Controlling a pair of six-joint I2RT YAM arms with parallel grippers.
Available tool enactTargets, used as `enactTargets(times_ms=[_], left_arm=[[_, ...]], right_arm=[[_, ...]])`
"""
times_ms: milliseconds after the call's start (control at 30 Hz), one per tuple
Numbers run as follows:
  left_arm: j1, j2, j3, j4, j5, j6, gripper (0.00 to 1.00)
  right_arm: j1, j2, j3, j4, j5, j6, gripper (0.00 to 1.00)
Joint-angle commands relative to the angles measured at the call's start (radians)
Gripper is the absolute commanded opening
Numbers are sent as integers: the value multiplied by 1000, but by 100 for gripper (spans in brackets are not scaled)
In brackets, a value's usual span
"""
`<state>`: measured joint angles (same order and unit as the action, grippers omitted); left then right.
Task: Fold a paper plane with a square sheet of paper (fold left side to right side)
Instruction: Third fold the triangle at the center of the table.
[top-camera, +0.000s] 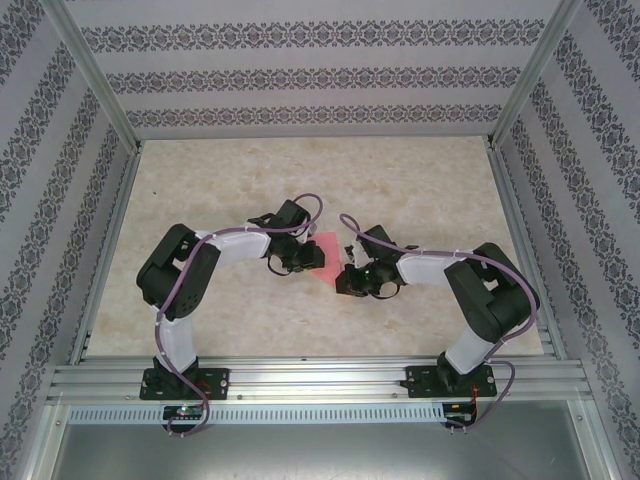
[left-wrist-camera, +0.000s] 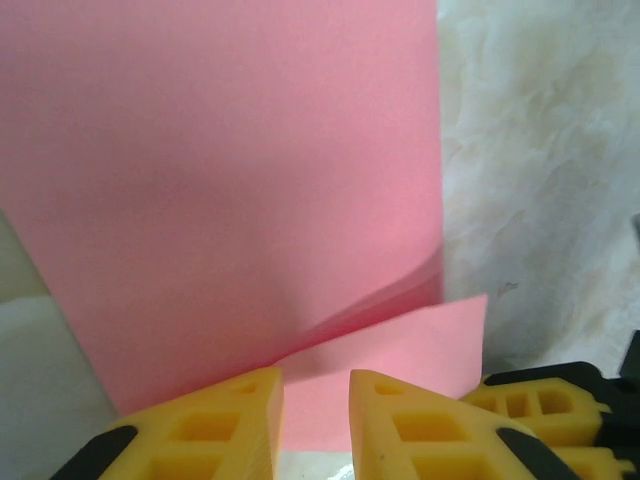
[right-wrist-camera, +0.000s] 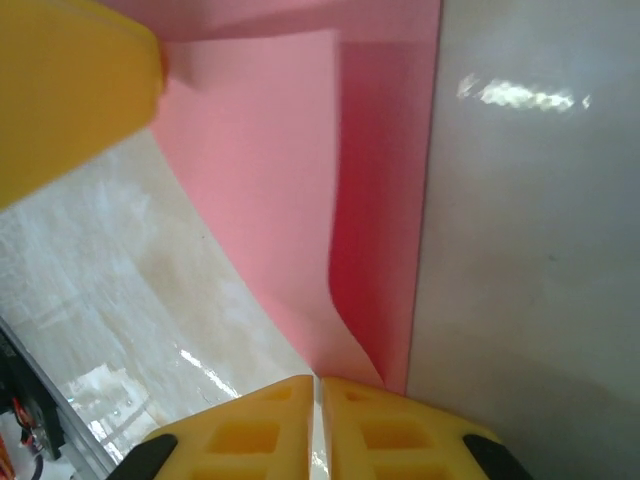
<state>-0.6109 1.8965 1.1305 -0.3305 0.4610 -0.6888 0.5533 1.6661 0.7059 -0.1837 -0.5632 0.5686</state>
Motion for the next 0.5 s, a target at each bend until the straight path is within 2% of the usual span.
enactTargets(times_ms=[0,167,467], left_arm=[[-10,-87,-5,26,-16,2,26],[-40,-127,-38,62,8,-17,26],[-97,-72,-39,124,16,-63,25]], right_arm=[[-12,50,-33,-75,50,39,11],[-16,58,-30,-72,41,43,10],[-18,72,-15,-81,49,38,6]])
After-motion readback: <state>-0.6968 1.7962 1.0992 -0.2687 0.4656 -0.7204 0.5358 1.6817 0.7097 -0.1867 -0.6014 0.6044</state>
